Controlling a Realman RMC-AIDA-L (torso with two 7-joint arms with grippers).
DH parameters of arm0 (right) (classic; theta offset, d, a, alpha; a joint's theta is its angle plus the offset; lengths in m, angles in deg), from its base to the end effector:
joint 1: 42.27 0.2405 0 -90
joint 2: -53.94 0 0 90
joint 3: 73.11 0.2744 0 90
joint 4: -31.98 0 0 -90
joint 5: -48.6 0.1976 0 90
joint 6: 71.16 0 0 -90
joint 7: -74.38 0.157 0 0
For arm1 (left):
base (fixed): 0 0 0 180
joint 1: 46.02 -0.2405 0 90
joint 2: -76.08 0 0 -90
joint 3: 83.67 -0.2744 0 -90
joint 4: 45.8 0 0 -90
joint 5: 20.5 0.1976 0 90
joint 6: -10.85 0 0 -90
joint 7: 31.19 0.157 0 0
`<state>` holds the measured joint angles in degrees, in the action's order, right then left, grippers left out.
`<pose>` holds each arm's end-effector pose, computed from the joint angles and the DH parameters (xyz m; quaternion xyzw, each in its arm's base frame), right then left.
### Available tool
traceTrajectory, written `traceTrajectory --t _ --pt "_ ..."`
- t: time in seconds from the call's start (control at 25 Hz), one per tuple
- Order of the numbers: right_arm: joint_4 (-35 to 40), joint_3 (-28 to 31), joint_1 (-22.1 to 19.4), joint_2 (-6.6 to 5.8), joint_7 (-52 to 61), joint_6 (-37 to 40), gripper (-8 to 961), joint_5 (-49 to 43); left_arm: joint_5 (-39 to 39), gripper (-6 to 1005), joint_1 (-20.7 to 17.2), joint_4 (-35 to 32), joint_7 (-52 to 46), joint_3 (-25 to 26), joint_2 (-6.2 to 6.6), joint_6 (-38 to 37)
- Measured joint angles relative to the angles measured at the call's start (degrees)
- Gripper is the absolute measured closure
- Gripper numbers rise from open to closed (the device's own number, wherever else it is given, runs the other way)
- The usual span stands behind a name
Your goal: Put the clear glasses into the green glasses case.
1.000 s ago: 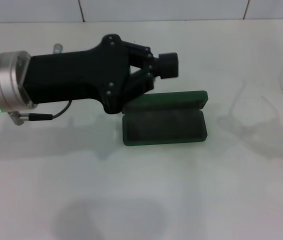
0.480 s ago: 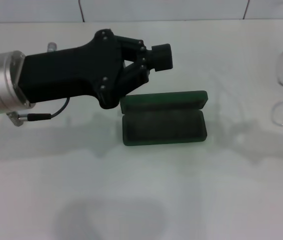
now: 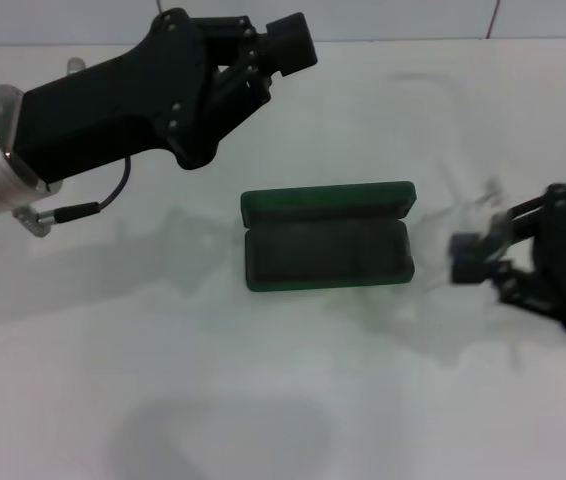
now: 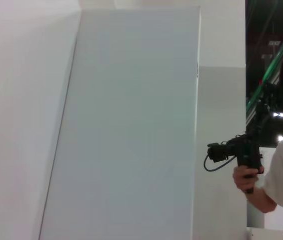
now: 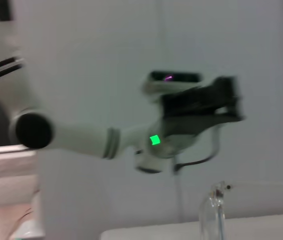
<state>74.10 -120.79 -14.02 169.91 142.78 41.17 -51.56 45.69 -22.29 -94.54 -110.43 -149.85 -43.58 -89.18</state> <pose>0.2190 0.2886 0.0175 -0.9373 0.0083 0.3481 0.0128 -0.1574 0.3006 0.0193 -0.8538 -0.0607 -0.5148 0.0482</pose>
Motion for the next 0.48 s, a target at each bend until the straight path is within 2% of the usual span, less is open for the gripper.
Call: traceTrajectory --t 0.32,0.48 --pt "-0.5 -15.5 1.5 0.23 -3.4 -5.1 831 8.5 -0.2 973 0.7 2.2 0.1 -0.3 -0.16 -0.5" --pt "0.1 -18.4 2.4 0.23 -4.3 -6.9 831 11.2 -0.2 973 1.5 3.7 0.1 -0.4 -0.15 -0.5"
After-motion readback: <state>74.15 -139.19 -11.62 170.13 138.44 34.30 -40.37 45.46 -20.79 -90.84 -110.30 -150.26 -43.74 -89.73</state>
